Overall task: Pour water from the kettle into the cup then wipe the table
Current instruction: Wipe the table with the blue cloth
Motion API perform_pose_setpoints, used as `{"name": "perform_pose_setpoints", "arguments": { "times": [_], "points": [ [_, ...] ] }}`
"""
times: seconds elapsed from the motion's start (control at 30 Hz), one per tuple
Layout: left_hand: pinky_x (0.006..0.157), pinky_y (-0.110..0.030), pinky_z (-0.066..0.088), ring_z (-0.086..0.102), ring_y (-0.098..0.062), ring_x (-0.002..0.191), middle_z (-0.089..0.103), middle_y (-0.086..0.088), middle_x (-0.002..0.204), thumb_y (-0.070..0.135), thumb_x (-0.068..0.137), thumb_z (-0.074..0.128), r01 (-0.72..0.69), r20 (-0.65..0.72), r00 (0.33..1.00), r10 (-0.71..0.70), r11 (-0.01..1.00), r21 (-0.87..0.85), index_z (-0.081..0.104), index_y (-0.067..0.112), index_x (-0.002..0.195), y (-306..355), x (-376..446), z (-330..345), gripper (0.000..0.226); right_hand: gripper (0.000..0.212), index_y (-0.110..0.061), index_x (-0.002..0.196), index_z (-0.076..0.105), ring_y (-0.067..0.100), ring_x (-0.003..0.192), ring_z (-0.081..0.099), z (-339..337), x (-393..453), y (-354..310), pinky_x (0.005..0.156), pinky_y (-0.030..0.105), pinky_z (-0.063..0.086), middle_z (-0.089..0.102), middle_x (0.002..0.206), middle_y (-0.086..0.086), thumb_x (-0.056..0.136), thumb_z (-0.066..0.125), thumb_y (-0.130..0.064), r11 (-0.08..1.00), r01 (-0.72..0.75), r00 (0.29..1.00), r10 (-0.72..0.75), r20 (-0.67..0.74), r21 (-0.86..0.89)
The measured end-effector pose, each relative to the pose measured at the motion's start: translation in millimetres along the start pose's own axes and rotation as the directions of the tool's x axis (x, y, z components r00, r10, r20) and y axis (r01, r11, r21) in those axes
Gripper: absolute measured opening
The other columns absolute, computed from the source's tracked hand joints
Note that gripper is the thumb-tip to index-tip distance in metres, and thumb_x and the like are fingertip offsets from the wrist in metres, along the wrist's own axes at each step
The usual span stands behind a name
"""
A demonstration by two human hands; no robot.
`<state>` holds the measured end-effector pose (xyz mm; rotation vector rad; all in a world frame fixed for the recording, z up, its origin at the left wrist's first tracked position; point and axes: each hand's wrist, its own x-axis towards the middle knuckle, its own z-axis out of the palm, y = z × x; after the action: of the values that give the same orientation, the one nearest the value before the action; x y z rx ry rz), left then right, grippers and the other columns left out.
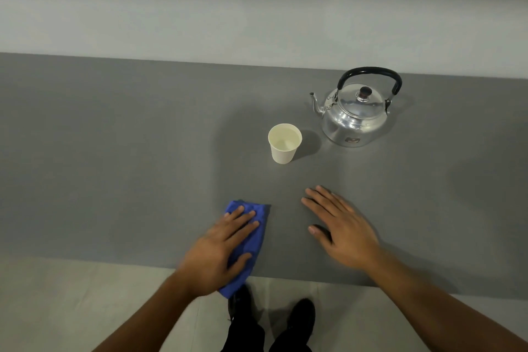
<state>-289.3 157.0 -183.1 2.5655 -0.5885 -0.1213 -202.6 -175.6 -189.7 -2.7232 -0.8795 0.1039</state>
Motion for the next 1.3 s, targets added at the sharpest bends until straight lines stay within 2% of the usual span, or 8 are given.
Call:
{"name": "perform_pose_setpoints", "arguments": {
  "times": [0.23,0.33,0.43,0.6,0.83,0.97,1.2,1.3],
  "points": [
    [0.127,-0.047,0.018,0.013,-0.014,0.157,0.029,0.006,0.165,0.034,0.103,0.052,0.236,-0.103,0.966,-0.236,0.972,-0.016,0.038,0.021,0.156,-11.8,50.9,-11.4,0.056,0.062,-0.027,0.159,0.023,0.010,0.155,0.008,-1.7,1.7,0.8,0.124,0.037,0.018,0.019,0.168,-0.009,0.103,0.033,-0.053,1.000,0.001,1.000,-0.001,0.009,-0.011],
    [0.129,-0.039,0.004,0.005,-0.012,0.158,0.021,0.010,0.167,0.051,0.102,0.041,0.301,-0.111,0.947,-0.300,0.954,-0.015,0.031,0.027,0.158,21.8,76.0,9.2,0.062,0.063,-0.028,0.159,0.022,0.010,0.155,0.008,-1.1,1.5,2.6,0.124,0.038,0.022,0.018,0.168,-0.010,0.103,0.029,-0.055,1.000,-0.004,1.000,0.004,0.006,-0.006],
    [0.129,-0.035,0.002,0.003,-0.008,0.158,0.022,0.013,0.166,0.058,0.101,0.039,0.202,-0.093,0.975,-0.202,0.979,-0.005,0.034,0.029,0.157,46.4,65.2,24.6,0.063,0.063,-0.029,0.159,0.021,0.009,0.155,0.009,0.2,1.3,3.6,0.123,0.038,0.023,0.018,0.168,-0.011,0.103,0.030,-0.056,1.000,-0.009,1.000,0.009,0.000,-0.001],
    [0.125,-0.038,0.027,0.034,-0.013,0.151,0.049,0.011,0.155,0.034,0.100,0.062,-0.102,-0.053,0.994,0.097,0.989,-0.105,0.059,0.023,0.142,9.2,8.1,-0.8,0.043,0.063,-0.029,0.160,0.020,0.011,0.155,0.010,3.3,1.1,2.8,0.122,0.038,0.021,0.017,0.168,-0.011,0.103,0.034,-0.053,1.000,-0.002,1.000,0.002,-0.017,0.006],
    [0.124,-0.048,0.028,0.028,-0.012,0.154,0.042,0.011,0.159,0.040,0.100,0.053,0.121,-0.091,0.988,-0.127,0.990,-0.070,0.054,0.025,0.146,-47.1,23.3,-40.2,0.049,0.063,-0.029,0.159,0.021,0.009,0.155,0.008,0.1,1.2,2.2,0.123,0.041,0.025,0.018,0.168,-0.011,0.103,0.032,-0.055,1.000,-0.020,1.000,0.020,0.007,0.009],
    [0.123,-0.046,0.031,0.035,-0.012,0.149,0.053,0.010,0.150,0.021,0.093,0.067,0.179,-0.188,0.962,-0.199,0.976,-0.121,0.066,0.021,0.133,-12.9,62.0,-18.5,0.040,0.063,-0.029,0.159,0.023,0.008,0.155,0.009,-1.5,1.1,1.6,0.122,0.042,0.026,0.019,0.168,-0.011,0.103,0.032,-0.056,0.999,-0.029,1.000,0.029,0.009,0.014],
    [0.121,-0.035,0.034,0.046,-0.013,0.144,0.061,0.007,0.144,0.019,0.092,0.065,-0.075,-0.106,0.992,0.063,0.990,-0.118,0.069,0.016,0.130,-4.9,16.0,-11.9,0.039,0.062,-0.027,0.157,0.029,0.010,0.154,0.014,-1.1,1.4,1.3,0.121,0.042,0.027,0.023,0.167,-0.010,0.102,0.038,-0.053,0.999,-0.023,1.000,0.023,-0.015,0.043],
    [0.121,-0.039,0.035,0.047,-0.018,0.144,0.057,0.002,0.148,0.026,0.098,0.055,-0.006,-0.118,0.993,-0.002,0.998,-0.065,0.065,0.014,0.136,-41.2,2.6,-35.1,0.041,0.062,-0.028,0.157,0.029,0.009,0.154,0.012,-2.4,2.0,-0.2,0.121,0.042,0.028,0.022,0.167,-0.011,0.101,0.038,-0.054,0.999,-0.031,1.000,0.031,-0.004,0.044]
  ]
}}
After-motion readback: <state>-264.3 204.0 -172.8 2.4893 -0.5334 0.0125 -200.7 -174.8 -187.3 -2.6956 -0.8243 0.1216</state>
